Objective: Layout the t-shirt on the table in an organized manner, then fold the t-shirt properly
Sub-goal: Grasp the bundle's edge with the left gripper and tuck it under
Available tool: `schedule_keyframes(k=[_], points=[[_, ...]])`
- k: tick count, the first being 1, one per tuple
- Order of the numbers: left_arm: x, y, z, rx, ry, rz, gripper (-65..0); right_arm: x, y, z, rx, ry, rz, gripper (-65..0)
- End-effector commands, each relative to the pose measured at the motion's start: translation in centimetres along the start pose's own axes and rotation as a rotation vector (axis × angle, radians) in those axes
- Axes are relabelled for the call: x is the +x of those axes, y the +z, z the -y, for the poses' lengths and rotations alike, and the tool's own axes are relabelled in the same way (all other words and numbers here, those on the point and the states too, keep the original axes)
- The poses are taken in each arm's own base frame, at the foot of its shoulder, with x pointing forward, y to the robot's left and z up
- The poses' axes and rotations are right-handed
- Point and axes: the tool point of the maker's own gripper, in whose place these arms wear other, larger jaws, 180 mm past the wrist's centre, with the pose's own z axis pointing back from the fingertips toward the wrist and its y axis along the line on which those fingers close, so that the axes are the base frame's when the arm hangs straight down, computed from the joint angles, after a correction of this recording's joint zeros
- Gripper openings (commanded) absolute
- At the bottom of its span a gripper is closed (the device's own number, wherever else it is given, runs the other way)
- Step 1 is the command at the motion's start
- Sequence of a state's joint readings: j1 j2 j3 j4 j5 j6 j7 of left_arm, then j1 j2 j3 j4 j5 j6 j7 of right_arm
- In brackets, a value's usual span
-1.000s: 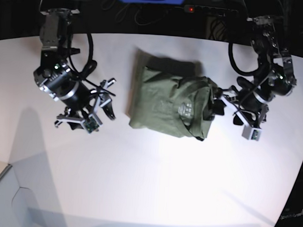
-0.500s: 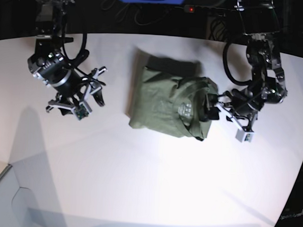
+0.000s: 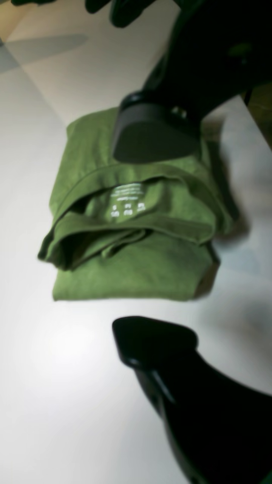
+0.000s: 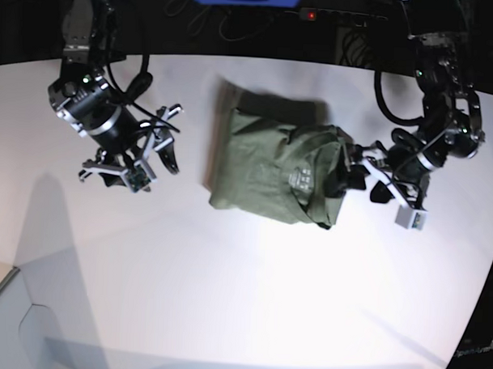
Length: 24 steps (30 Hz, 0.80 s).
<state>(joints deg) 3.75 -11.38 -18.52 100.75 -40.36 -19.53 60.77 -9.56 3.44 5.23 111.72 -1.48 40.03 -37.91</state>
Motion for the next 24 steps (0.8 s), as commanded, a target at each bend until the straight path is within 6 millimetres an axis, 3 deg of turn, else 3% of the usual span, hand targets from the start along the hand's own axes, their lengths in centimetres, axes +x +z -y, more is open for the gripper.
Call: schedule_keyframes(k=[1,3,10,19,21,24], points=[[1.3,0.0,0.9,-0.027,0.002,0.046,-2.6,1.3,0.2,0.4,-0.009,0.005,0.048,-32.5],[-0.1,-0.6,2.1,-0.054,0.024,0.023,-2.6,1.3,0.2,0.4,-0.009,0.005,0.048,-32.5],[-2.0,-2.5,5.7,-0.115,-0.026,-0.040,-2.9,1.3,0.2,0.4,-0.009,0.005,0.048,-32.5],[-3.3,-3.7,5.1,-0.059,-0.026,-0.078,-3.0,1.2,0.2,0.4,-0.009,0.006,0.046,-32.5],[-3.3,-4.0,4.9,-0.059,-0.020,-0.085,-6.3,1.0,0.2,0.3,-0.007,0.004,0.042,-32.5],[-4.1,-4.5,4.6,-0.062,0.006,-0.107,-19.7,1.0,0.2,0.3,-0.007,0.004,0.042,-32.5]])
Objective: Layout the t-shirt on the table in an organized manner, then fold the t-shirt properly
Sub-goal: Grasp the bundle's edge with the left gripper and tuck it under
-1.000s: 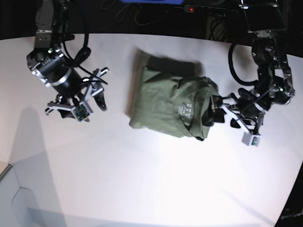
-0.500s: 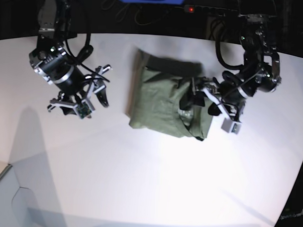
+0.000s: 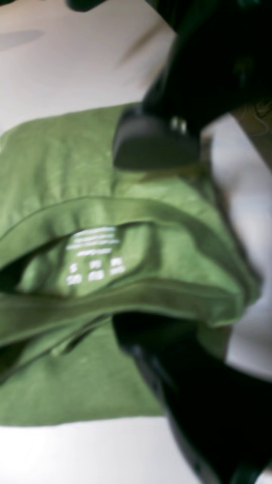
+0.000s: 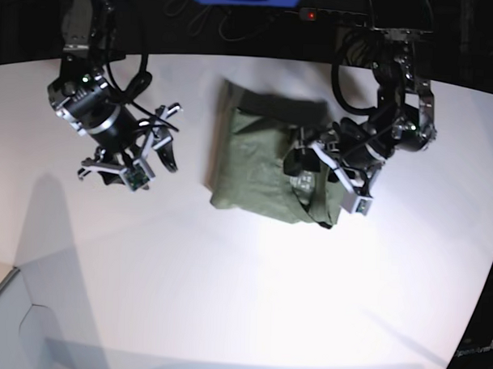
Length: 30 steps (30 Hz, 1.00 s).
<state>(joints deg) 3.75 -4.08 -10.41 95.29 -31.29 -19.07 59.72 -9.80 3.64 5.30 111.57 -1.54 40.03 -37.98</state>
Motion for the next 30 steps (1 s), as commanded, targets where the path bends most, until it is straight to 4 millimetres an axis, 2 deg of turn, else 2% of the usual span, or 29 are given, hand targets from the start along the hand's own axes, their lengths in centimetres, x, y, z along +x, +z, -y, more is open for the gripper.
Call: schedule_keyframes(k=[1,2,4,12,14,16,17,18,20,24,26,30], points=[[0.9,0.0,0.4,-0.020,0.004,0.027,-25.8,1.4,0.2,0.3,-0.007,0.004,0.052,-32.5],[1.2,-0.2,0.5,-0.023,0.005,0.033,-31.9,1.4,0.2,0.3,-0.007,0.004,0.052,-32.5],[1.6,-0.5,0.4,-0.027,0.001,0.033,-39.4,1.3,0.2,0.3,-0.007,0.003,0.051,-32.5],[2.4,-0.7,0.5,-0.034,-0.003,0.046,-41.2,1.3,0.2,0.3,-0.007,0.004,0.050,-32.5],[2.7,-0.5,0.6,-0.034,-0.008,0.054,-43.7,1.3,0.2,0.4,-0.007,0.006,0.049,-32.5],[3.0,-0.5,0.6,-0.032,-0.006,0.058,-53.6,1.3,0.2,0.4,-0.007,0.006,0.049,-32.5],[3.2,-0.6,0.5,-0.031,-0.007,0.061,-61.7,1.3,0.2,0.4,-0.007,0.006,0.049,-32.5],[3.2,-0.6,0.4,-0.028,-0.006,0.057,-65.0,1.2,0.2,0.4,-0.008,0.007,0.048,-32.5],[3.4,-0.6,0.3,-0.025,-0.009,0.059,-62.8,1.2,0.2,0.4,-0.008,0.007,0.048,-32.5],[3.7,-0.3,0.5,-0.026,-0.017,0.072,-64.6,1.2,0.2,0.4,-0.008,0.007,0.048,-32.5],[4.8,0.5,0.4,-0.016,-0.024,0.110,-64.6,1.2,0.2,0.4,-0.008,0.007,0.048,-32.5],[7.1,2.8,-1.1,0.036,-0.013,0.197,-64.6,1.2,0.2,0.4,-0.008,0.007,0.048,-32.5]])
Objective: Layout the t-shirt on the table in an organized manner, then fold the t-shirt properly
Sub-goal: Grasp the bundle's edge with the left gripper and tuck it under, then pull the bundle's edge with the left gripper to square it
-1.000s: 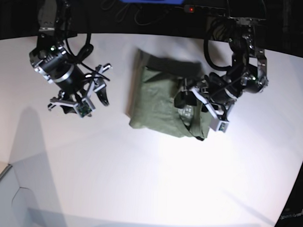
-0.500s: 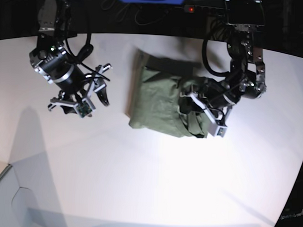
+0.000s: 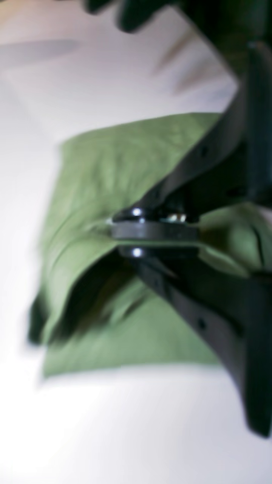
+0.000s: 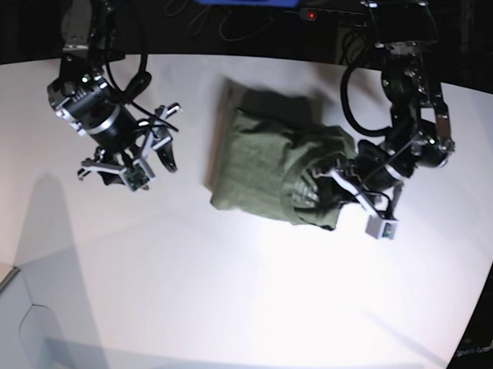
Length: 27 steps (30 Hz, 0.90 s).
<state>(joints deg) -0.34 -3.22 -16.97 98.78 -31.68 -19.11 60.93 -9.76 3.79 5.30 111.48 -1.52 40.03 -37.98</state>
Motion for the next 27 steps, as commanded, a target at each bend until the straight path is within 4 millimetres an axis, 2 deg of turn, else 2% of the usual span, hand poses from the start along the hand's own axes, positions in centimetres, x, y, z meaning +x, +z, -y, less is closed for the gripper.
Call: schedule_keyframes(k=[1,4,13,15,20,27], points=[[2.0,0.6,0.3,-0.009,-0.017,0.064,-64.6,1.3,0.2,0.4,-0.008,0.005,0.050,-32.5],[3.6,1.8,-0.8,0.027,-0.026,0.111,-64.6,1.3,0.2,0.4,-0.008,0.005,0.050,-32.5],[4.4,3.4,-3.9,0.103,0.019,0.124,-64.6,1.3,0.2,0.3,-0.006,0.002,0.050,-32.5],[4.1,3.4,-4.1,0.111,0.019,0.119,-64.6,1.4,0.2,0.1,-0.005,0.001,0.053,-32.5],[3.8,3.8,-4.8,0.130,0.009,0.102,-64.6,1.6,-0.2,-2.4,0.064,0.020,0.059,-32.6],[1.4,4.8,-7.0,0.183,-0.003,0.037,-64.7,1.7,-0.2,-2.2,0.059,0.018,0.059,-32.6]])
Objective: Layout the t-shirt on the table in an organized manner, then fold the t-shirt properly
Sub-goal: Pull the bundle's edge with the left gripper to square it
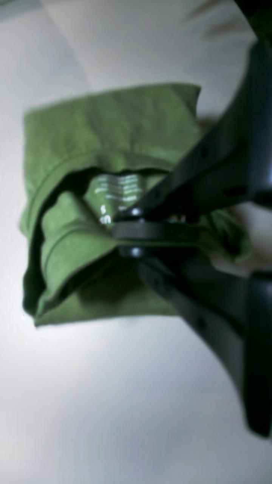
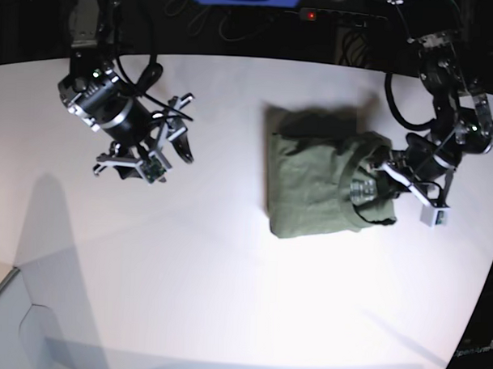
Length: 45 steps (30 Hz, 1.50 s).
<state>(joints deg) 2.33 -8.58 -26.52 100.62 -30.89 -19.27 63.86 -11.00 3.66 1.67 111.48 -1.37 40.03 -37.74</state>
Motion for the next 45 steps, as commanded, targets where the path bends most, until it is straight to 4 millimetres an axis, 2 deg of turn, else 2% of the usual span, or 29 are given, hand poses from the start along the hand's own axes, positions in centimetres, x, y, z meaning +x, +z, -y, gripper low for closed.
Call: schedule_keyframes(k=[1,7,11,17,20,22,28,32,36,38,41,45], points=[[1.3,0.0,-0.2,-0.007,-0.003,0.041,-64.7,1.5,0.1,0.4,-0.010,0.008,0.054,-32.6],[-1.4,-2.2,-3.5,0.021,0.084,-0.003,-64.7,1.4,0.1,0.1,-0.002,0.008,0.052,-32.6],[-2.7,-3.0,-4.6,0.031,0.125,-0.018,-64.5,1.4,0.1,0.2,-0.003,0.009,0.049,-32.6],[-3.0,-4.3,-7.0,0.055,0.175,-0.053,-64.1,1.1,0.2,0.4,-0.008,0.009,0.042,-32.6],[-2.9,-4.4,-7.7,0.061,0.182,-0.059,-63.4,1.1,0.2,0.3,-0.007,0.011,0.041,-32.6],[-2.3,-4.1,-7.5,0.058,0.171,-0.043,-58.8,1.1,0.2,0.4,-0.009,0.011,0.040,-32.6],[0.4,-2.6,-6.0,0.048,0.093,0.037,-32.5,1.1,0.2,0.4,-0.010,0.012,0.039,-32.6],[2.1,-1.8,-5.3,0.045,0.053,0.083,-30.6,1.1,0.2,0.4,-0.010,0.012,0.039,-32.6],[2.1,-1.9,-5.6,0.053,0.061,0.080,-30.3,1.1,0.2,0.3,-0.007,0.013,0.040,-32.6],[1.4,-2.0,-6.8,0.071,0.092,0.065,-29.1,1.1,0.2,0.3,-0.006,0.014,0.040,-32.6],[1.2,-2.4,-8.5,0.093,0.154,0.061,-23.1,1.2,0.2,0.3,-0.006,0.015,0.043,-32.6],[1.0,-2.8,-8.9,0.094,0.174,0.051,-12.0,1.3,0.1,0.3,-0.006,0.016,0.045,-32.6]])
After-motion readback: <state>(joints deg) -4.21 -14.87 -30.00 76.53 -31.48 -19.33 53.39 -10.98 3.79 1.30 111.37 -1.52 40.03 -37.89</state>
